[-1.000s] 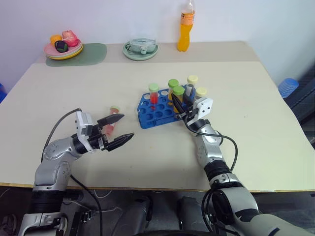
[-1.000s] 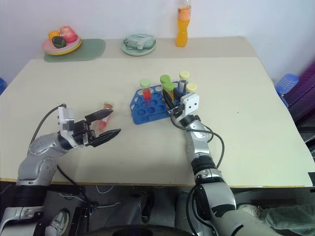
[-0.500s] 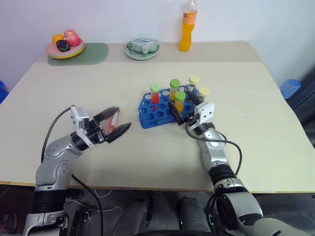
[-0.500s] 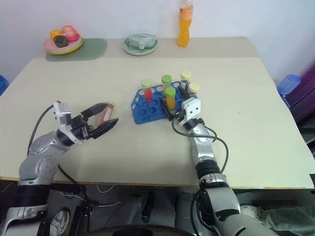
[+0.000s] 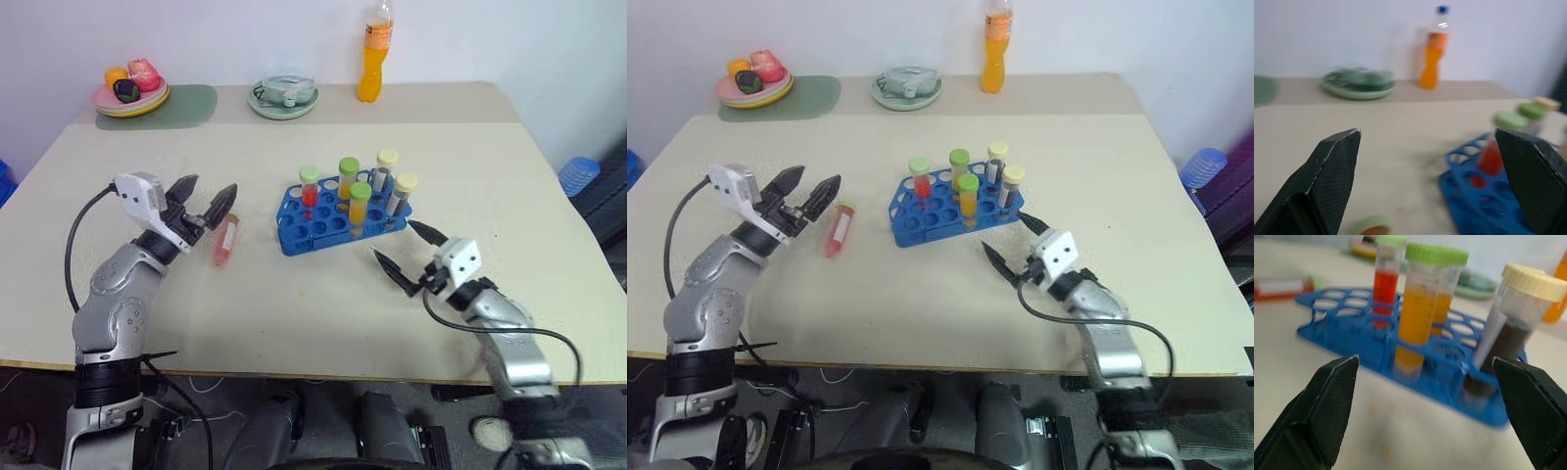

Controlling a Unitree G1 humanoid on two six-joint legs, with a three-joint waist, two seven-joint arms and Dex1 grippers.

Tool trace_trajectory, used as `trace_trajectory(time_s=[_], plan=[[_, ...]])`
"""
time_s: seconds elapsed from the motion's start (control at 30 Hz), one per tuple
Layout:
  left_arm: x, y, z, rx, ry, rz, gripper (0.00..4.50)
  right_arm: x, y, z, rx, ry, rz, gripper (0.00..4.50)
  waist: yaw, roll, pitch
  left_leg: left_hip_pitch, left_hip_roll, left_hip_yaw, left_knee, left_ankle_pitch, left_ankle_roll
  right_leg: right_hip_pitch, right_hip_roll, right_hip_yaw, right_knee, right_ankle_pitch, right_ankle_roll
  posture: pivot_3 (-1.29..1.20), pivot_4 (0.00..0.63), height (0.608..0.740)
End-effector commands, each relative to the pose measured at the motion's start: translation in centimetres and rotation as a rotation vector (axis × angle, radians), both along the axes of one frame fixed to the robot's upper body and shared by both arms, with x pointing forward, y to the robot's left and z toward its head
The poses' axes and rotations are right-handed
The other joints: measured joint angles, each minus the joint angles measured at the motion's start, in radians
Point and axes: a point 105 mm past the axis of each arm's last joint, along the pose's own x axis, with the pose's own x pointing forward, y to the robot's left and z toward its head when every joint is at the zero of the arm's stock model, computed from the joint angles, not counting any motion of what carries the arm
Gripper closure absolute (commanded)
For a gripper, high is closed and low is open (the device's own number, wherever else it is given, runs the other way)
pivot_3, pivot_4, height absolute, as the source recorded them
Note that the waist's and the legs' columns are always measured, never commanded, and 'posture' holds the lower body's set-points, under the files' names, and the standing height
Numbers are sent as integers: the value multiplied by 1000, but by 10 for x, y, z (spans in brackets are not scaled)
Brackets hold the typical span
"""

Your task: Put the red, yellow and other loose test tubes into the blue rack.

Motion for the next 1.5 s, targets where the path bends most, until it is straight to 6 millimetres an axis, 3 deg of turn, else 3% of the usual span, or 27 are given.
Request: trace_trajectory(time_s=[0.03,0.13,0.33,0.47,0.77,0.97,1.07,1.27,1.37,1.5], plan=[[12,12,1,66,186,215,0,-19,1,48,-20,-48,114,28,1,-1,1,-1,0,0,1,0,1,1,0,0,0,0,0,0,150,740],[21,7,-13,123,484,248,0,-25,4,82,-48,-66,196,28,0,-5,3,-1,0,0,3,-1,1,1,0,-2,0,-1,1,0,150,740],[28,-5,-1,112,749,226,0,-27,22,116,-12,-50,298,28,-3,-10,5,-5,0,0,4,-2,2,0,0,-4,-1,-1,3,0,150,740],[36,-13,0,125,832,204,0,-31,29,121,-11,15,356,28,-1,-10,5,-10,0,0,5,1,-3,-4,0,-5,-2,-1,4,0,150,740],[48,-36,-21,162,1027,219,0,-31,31,121,-36,35,371,28,21,-12,6,-13,-1,0,8,0,-1,-5,-1,-5,-3,0,5,0,150,740],[51,-39,-33,175,1150,280,0,-31,31,121,-41,37,371,28,14,-12,6,-15,-2,1,8,0,-1,-6,-2,-5,-5,1,7,0,150,740],[50,-39,-38,220,1180,303,818,-32,31,121,-42,38,368,0,16,-12,6,-15,-2,2,8,0,-1,-6,-2,-4,-4,1,7,0,150,740],[50,-26,-49,232,1205,373,3629,-34,32,117,-36,47,358,0,17,-12,6,-14,-2,2,11,0,-1,-5,-2,-4,-3,1,8,0,150,740],[50,-15,-46,209,1164,382,3629,-34,32,115,-35,50,352,0,14,-12,6,-14,-2,2,13,0,-1,-5,-2,-4,-2,2,8,0,150,740],[54,-4,-17,219,790,294,3629,-33,30,114,-33,50,339,0,-4,-10,5,-14,-1,3,13,0,-2,-7,-2,-3,2,2,8,0,150,740]])
